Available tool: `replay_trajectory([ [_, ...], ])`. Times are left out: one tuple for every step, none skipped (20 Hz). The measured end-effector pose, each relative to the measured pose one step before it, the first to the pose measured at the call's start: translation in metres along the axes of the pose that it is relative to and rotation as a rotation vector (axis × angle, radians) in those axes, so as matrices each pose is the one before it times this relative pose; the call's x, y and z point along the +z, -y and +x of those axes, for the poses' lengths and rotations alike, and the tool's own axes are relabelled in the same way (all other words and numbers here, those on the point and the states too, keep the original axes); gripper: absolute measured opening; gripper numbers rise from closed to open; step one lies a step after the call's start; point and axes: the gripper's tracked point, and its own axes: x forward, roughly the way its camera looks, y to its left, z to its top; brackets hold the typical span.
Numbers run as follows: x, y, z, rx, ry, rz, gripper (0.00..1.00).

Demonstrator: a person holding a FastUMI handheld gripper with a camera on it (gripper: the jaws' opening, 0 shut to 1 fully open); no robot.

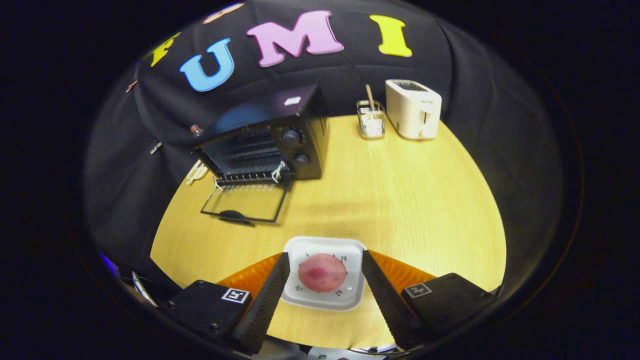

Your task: Open the toaster oven, put the food inside, and close the toaster oven door.

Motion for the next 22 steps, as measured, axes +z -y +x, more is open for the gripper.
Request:
replay_trajectory([
  [-0.00843, 0.00879, 0.00834, 0.01439, -0.04689, 0.04221, 0.96],
  [-0.00601, 0.00583, 0.0068, 0.01968, -0.03383, 0.04531, 0.93],
  [-0.00322, 0.00792, 0.00912, 0.0172, -0.03258, 0.04437, 0.75],
  [-0.00324, 0.01009, 0.00851, -0.00234, -0.03515, 0.03605, 0.71],
  [-0.00337, 0.01055, 0.00826, -0.01497, -0.02808, 0.01286, 0.71],
  [-0.00203, 0.00913, 0.00766, -0.01667, -0.02607, -0.0053, 0.71],
  [-0.00448, 0.00703, 0.00636, -0.02089, -0.0269, -0.01027, 0.71],
  [-0.00259, 0.0041, 0.00573, -0.01349, -0.02355, -0.00978, 0.71],
  [-0.00256, 0.00083, 0.00474, -0.00699, -0.02287, -0.00301, 0.71],
  [-0.00193, 0.0004, 0.00485, -0.00585, -0.02182, 0.00133, 0.71],
  [-0.00229, 0.00151, 0.00426, -0.0086, -0.01564, -0.00414, 0.71],
  [-0.00161, 0.00388, 0.00475, -0.01675, -0.01291, -0.0095, 0.71],
  [0.00288, 0.0033, -0.00055, -0.01696, -0.00252, 0.00646, 0.63],
  [0.00192, 0.00072, 0.00136, -0.00349, -0.00644, 0.00924, 0.54],
  [-0.00017, -0.00013, 0.00045, -0.00705, -0.00823, 0.01595, 0.45],
  [-0.00025, 0.0001, 0.00071, -0.0145, -0.00701, 0.0117, 0.45],
  [0.00015, 0.00011, 0.00124, -0.01972, -0.00729, -0.00418, 0.45],
  [-0.00152, 0.00072, 0.0009, -0.02514, -0.01338, -0.02013, 0.45],
  [-0.00138, -0.00139, 0.0017, -0.02464, -0.01491, -0.032, 0.45],
  [-0.00081, -0.00097, 0.00097, -0.02586, -0.01628, -0.0342, 0.45],
  [-0.0003, -0.0002, 0.00071, -0.02309, -0.01035, -0.0327, 0.45],
  [0.00359, 0.00035, 0.00502, -0.01082, -0.00612, -0.01899, 0.45],
])
